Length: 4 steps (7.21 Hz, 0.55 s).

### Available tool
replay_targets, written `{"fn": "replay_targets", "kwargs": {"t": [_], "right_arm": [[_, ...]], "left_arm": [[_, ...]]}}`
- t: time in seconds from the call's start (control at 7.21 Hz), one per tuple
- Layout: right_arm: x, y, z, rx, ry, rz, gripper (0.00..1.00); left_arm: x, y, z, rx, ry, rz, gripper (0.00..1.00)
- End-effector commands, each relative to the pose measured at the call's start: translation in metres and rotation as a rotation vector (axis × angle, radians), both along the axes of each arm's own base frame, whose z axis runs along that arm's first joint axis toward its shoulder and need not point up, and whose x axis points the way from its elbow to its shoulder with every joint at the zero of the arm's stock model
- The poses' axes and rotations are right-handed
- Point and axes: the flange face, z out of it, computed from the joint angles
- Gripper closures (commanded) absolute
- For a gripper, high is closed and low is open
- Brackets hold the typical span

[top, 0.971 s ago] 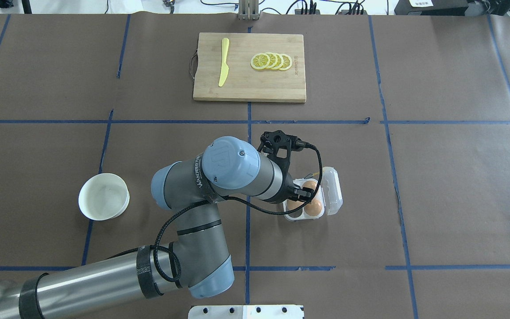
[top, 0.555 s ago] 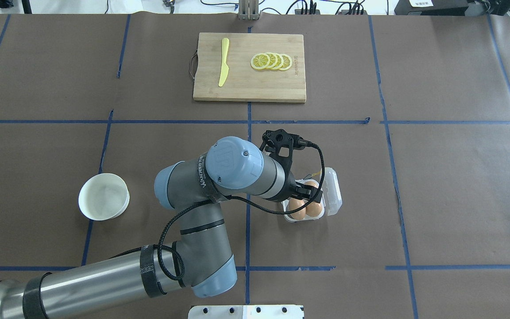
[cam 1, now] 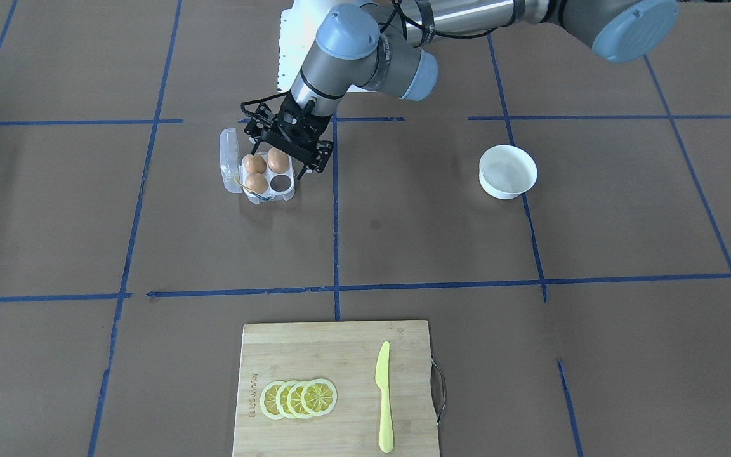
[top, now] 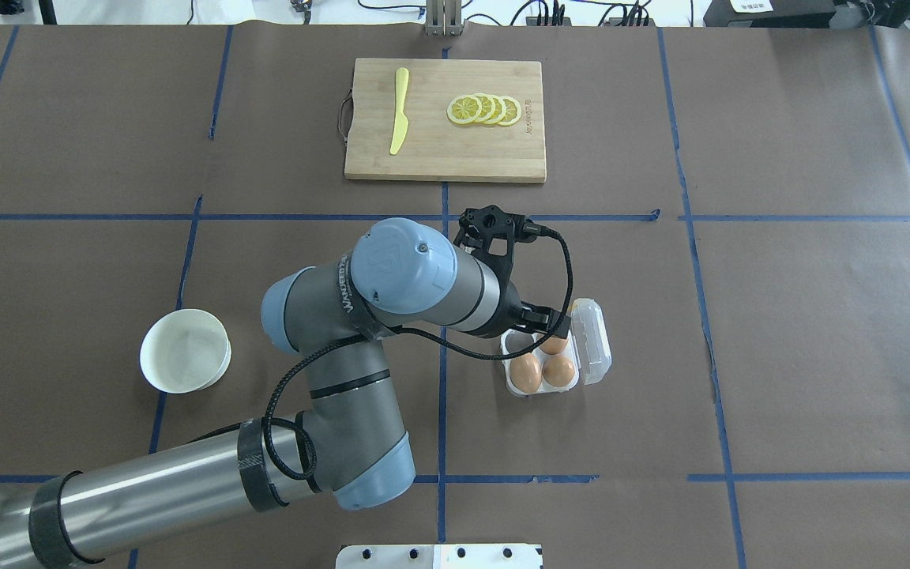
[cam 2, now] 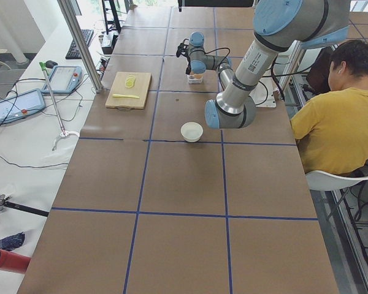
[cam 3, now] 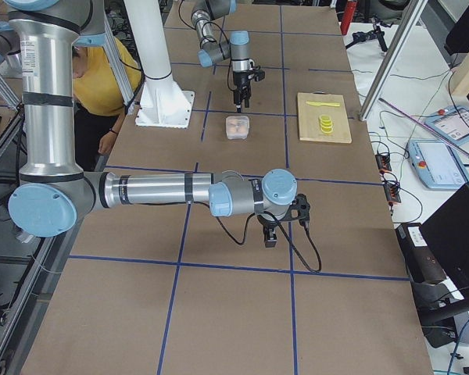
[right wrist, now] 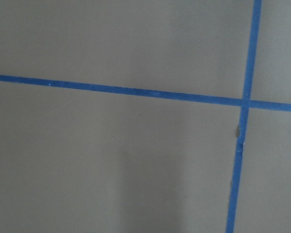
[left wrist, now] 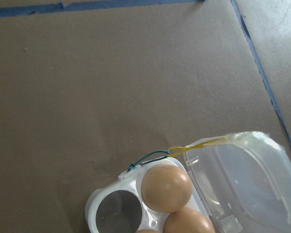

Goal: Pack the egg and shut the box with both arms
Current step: 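Withdraw the left gripper while the right arm reaches toward the carton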

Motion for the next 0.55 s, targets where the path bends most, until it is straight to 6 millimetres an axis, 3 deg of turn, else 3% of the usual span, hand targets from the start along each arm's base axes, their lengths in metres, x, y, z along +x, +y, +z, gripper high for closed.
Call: {"fn": "replay_targets", "kwargs": {"t": [0.0,0.14,0.28,0.42], "right_arm": [[-0.039,-0.002,-0.025,0.009,-0.047,0.022,0.00],[-0.077,0.000,-0.046,-0.010,-0.084,0.074,0.00],[-0.121,0.007,-0.064,-0.014,-0.104,0.139,0.00],[-0.182,0.018,-0.085,-0.011,-0.135,0.203,0.00]], "left_arm": [[-0.079,-0.030,0.035,0.041,0.004,0.022,0.01],[-0.123,-0.049,0.061,0.085,-0.017,0.029,0.01],[-0.154,-0.072,0.078,0.119,-0.035,0.028,0.01],[-0.191,-0.098,0.098,0.127,-0.057,0.002,0.01]]}}
